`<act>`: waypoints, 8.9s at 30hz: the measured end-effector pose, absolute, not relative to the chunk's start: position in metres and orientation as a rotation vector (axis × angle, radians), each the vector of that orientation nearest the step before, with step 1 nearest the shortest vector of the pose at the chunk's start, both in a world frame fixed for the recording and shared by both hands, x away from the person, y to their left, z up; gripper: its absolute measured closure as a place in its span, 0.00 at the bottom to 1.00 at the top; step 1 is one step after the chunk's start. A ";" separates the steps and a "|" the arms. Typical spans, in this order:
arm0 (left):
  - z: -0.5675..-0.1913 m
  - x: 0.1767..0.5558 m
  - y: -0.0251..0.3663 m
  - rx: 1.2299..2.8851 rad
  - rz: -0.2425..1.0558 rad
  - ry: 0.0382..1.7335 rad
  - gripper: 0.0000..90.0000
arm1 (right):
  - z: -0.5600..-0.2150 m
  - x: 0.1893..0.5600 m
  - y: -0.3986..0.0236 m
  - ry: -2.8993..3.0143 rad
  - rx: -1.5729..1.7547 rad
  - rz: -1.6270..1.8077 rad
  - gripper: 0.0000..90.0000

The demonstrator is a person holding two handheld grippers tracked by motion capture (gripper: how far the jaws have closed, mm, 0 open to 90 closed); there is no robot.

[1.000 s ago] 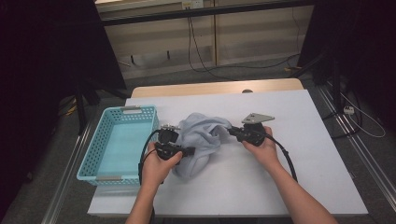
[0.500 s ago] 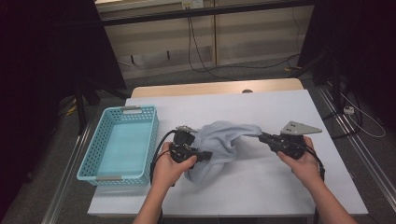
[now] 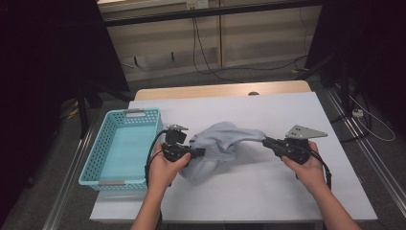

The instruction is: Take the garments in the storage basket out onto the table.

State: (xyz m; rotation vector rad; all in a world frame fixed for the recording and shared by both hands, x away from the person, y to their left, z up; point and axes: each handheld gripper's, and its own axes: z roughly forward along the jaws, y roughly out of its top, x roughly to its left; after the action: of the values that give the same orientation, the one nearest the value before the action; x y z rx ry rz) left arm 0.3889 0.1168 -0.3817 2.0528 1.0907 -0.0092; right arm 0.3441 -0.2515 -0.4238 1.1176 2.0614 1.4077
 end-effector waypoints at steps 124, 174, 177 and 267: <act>-0.422 0.418 0.054 2.207 0.186 0.976 0.59 | -0.431 0.371 -0.226 2.075 1.236 1.369 0.93; -0.390 0.423 0.124 2.114 0.125 1.109 0.61 | -0.426 0.366 -0.222 2.114 1.218 1.330 0.93; -0.388 0.421 0.124 2.113 0.139 1.092 0.50 | -0.426 0.366 -0.222 2.114 1.215 1.326 0.93; -0.313 0.447 0.102 2.038 0.103 0.996 0.94 | -0.364 0.370 -0.254 1.947 1.220 1.421 0.94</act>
State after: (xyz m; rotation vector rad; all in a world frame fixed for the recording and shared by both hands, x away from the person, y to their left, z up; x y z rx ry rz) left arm 0.4466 0.1021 -0.3126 2.0383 0.9959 0.1030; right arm 0.3696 -0.2537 -0.3635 1.2198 1.9468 1.4212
